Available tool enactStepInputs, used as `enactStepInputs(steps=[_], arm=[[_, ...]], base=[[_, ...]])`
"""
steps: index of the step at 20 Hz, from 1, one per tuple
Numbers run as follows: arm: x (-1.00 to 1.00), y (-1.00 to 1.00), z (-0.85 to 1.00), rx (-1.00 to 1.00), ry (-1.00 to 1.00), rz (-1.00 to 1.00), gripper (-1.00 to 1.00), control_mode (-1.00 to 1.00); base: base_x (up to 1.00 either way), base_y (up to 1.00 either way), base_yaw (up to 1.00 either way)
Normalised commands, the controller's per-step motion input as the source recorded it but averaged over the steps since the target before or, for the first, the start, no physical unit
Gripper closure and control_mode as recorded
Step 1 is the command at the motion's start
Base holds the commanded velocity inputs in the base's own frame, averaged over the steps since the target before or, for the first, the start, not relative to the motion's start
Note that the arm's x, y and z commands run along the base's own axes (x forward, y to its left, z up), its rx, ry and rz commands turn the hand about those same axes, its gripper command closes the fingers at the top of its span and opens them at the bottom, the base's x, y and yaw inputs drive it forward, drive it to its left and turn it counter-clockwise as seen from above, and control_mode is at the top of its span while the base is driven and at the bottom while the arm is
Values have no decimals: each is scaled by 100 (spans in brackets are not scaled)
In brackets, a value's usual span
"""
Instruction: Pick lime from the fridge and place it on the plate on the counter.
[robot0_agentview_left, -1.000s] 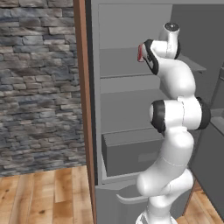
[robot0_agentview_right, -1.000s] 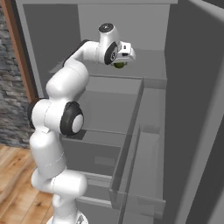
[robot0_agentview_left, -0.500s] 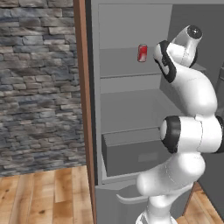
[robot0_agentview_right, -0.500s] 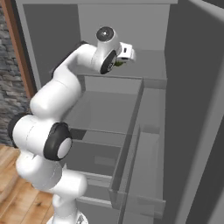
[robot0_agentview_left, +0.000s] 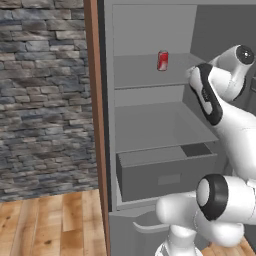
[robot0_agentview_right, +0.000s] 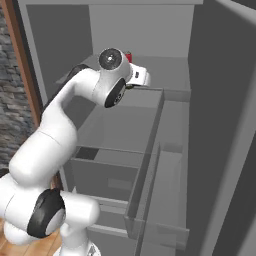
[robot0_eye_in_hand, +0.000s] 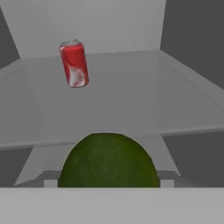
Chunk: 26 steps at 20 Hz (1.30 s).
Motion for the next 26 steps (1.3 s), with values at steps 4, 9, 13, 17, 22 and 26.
enactStepInputs(steps=[4,9,13,17,22,26], arm=[[-100,1,42,2,16,0,100,-100],[-100,30,4,0,9,-3,100,-100],[-85,61,-35,-3,0,-7,100,-100],[-65,60,-44,-4,0,-5,100,-100],[-46,33,-40,0,0,-3,100,-100],[-20,21,-25,0,0,-2,100,-100]], base=[[0,0,0],[0,0,0],[0,0,0],[0,0,0],[0,0,0],[0,0,0]])
